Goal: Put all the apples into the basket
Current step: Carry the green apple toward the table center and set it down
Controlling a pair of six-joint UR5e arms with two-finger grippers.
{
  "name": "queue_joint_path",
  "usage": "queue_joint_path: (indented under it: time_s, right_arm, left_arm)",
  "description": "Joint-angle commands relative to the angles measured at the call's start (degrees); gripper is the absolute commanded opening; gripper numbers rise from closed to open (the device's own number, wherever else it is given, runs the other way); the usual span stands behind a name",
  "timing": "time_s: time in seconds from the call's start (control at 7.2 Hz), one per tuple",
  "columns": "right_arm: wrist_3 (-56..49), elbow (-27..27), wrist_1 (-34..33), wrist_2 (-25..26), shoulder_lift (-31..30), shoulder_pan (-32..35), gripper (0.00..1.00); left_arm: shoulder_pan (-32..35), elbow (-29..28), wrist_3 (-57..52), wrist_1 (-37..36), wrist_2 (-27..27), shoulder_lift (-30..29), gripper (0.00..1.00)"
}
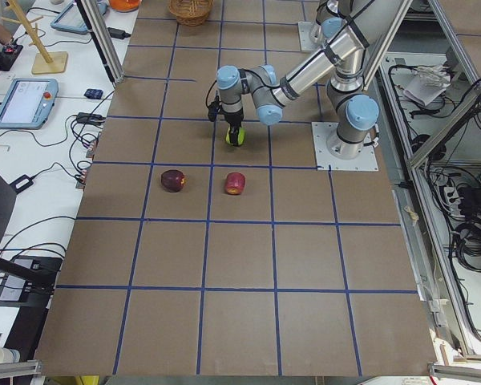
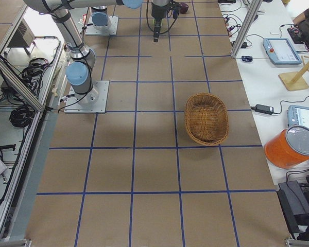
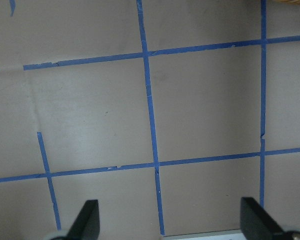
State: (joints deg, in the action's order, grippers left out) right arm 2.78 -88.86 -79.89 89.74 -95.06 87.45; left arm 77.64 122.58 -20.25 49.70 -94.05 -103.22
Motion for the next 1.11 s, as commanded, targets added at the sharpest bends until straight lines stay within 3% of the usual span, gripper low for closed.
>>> queue_joint_path:
  time_s: [0.0,0.28,0.56,0.69,0.97]
  right_arm:
    - [-0.06,0.09,0.0,0.09,-0.03,-0.09,1.0]
    - [-0.06,0.09,0.0,0.09,-0.03,0.0,1.0]
    - [-0.15,0.09,-0.01,0.35,-0.03,0.0,1.0]
    - [-0.41,0.0,-0.09,1.4,-0.03,0.0,1.0]
    - [-0.5,0.0,-0.09,1.32,0.14,-0.09,1.0]
  left_arm:
    - [1.98,-2.76,1.17,-0.57,1.05,-0.4,0.0]
    - [7.49,-12.57,17.07,6.68,7.36,-1.18,0.0]
    - [17.59,-22.08,34.65,11.64,9.92,-5.21,0.0]
    - [23.12,-24.03,42.32,10.6,12.46,-7.84,0.0]
    - [27.46,-25.64,47.4,7.87,16.77,-12.33,0.0]
